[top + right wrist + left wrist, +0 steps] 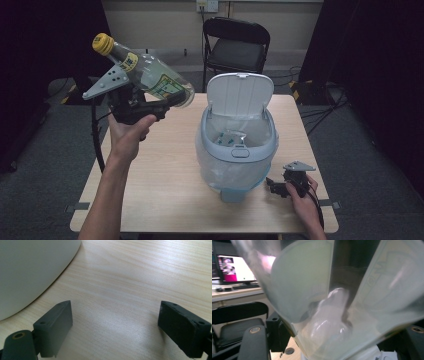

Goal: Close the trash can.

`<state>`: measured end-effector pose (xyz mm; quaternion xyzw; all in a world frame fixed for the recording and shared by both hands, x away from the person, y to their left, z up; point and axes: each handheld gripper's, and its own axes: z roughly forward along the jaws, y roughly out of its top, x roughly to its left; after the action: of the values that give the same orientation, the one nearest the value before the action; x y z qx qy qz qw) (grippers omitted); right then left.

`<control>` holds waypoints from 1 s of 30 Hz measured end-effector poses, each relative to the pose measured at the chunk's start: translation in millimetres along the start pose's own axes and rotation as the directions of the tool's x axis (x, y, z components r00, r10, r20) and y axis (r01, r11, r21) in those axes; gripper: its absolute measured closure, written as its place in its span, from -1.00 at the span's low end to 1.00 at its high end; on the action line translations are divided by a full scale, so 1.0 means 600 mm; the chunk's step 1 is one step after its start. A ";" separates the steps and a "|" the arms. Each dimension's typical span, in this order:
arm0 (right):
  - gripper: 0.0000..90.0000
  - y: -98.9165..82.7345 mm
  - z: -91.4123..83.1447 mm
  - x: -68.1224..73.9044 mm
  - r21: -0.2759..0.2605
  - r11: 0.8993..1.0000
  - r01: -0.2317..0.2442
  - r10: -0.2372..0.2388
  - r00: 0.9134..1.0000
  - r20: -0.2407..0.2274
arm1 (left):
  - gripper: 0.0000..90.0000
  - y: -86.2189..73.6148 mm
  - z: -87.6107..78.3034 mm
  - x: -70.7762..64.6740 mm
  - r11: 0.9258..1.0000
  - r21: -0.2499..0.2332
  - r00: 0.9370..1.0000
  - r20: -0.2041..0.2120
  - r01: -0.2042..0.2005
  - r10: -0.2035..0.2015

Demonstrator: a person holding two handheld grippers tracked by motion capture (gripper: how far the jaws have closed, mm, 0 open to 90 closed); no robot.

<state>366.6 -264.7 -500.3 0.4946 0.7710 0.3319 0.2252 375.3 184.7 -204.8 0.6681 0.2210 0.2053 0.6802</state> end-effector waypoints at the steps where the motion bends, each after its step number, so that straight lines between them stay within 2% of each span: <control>1: -0.75 0.000 0.000 0.000 0.000 1.000 0.000 0.000 1.000 0.000 | -0.37 0.001 0.004 -0.002 1.000 -0.001 1.000 0.005 0.000 0.000; 2: -0.75 0.000 0.000 0.000 0.000 1.000 0.000 0.000 1.000 0.000 | -0.37 0.002 0.009 -0.004 1.000 0.004 1.000 0.011 -0.007 0.007; 3: -0.75 0.000 0.000 0.000 0.000 1.000 0.000 0.000 1.000 0.000 | -0.37 0.002 0.012 -0.006 1.000 0.006 1.000 0.015 0.006 -0.006; 7: -0.75 0.000 0.000 0.000 0.000 1.000 0.000 0.000 1.000 0.000 | -0.37 0.005 0.027 -0.011 1.000 0.027 0.999 0.038 -0.008 0.007; 8: -0.75 0.000 0.000 0.000 0.000 1.000 0.000 0.000 1.000 0.000 | -0.37 0.007 0.038 -0.015 0.999 0.031 0.999 0.048 -0.014 0.012; 13: -0.75 0.000 0.000 0.000 0.000 1.000 0.000 0.000 1.000 0.000 | -0.37 0.007 0.060 -0.018 0.999 0.048 0.997 0.077 -0.010 0.006; 15: -0.75 0.000 0.000 0.000 0.000 1.000 0.000 0.000 1.000 0.000 | -0.37 0.004 0.080 -0.021 0.998 0.068 0.994 0.105 -0.010 0.003; 17: -0.75 0.000 0.000 0.000 0.000 1.000 0.000 0.000 1.000 0.000 | -0.37 0.003 0.087 -0.022 0.997 0.075 0.994 0.109 -0.009 0.001; 19: -0.75 0.000 0.000 0.000 0.000 1.000 0.001 -0.001 1.000 0.000 | -0.37 0.000 0.106 -0.024 0.995 0.096 0.992 0.127 -0.006 -0.007; 21: -0.75 0.000 0.000 0.000 0.000 1.000 0.001 -0.001 1.000 0.000 | -0.37 -0.002 0.119 -0.026 0.994 0.109 0.990 0.138 0.007 -0.022; 28: -0.75 0.000 0.000 0.000 0.000 1.000 0.001 -0.001 1.000 -0.001 | -0.37 -0.008 0.151 -0.034 0.990 0.140 0.987 0.161 -0.002 -0.021; 30: -0.75 0.000 0.000 0.000 0.000 1.000 0.001 -0.001 1.000 -0.001 | -0.37 -0.013 0.166 -0.040 0.989 0.148 0.981 0.189 0.009 -0.037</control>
<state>366.7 -264.8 -500.3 0.4941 0.7713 0.3320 0.2251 412.6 89.4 -211.0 0.7305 0.1767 0.1153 0.6495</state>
